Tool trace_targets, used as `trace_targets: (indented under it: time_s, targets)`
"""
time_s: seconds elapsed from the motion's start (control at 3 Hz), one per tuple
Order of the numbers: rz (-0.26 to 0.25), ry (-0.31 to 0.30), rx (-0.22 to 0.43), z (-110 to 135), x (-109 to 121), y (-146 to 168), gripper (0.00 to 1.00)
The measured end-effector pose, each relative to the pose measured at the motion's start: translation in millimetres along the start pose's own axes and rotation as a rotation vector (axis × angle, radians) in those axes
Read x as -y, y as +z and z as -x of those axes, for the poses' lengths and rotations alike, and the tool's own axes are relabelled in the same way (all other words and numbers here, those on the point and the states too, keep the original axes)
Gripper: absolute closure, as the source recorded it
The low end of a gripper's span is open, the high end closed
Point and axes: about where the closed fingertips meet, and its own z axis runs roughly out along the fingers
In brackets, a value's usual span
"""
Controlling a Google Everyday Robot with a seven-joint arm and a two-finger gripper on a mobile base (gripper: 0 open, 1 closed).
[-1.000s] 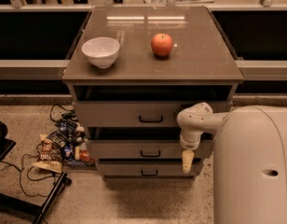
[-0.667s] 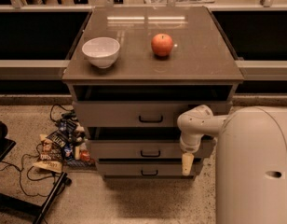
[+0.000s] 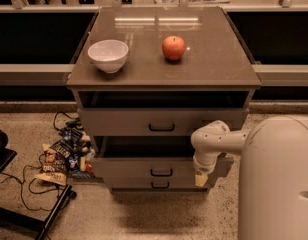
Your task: Open middle drawer
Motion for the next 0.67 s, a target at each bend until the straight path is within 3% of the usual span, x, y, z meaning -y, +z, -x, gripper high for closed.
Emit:
trace_targets:
  time_s: [0.33, 0.67]
  targets:
    - [-0.002, 0.004, -0.002, -0.8, -2.4, -4.8, 0.80]
    - [-0.010, 0.023, -0.012, -4.6, -14.6, -12.2, 1.00]
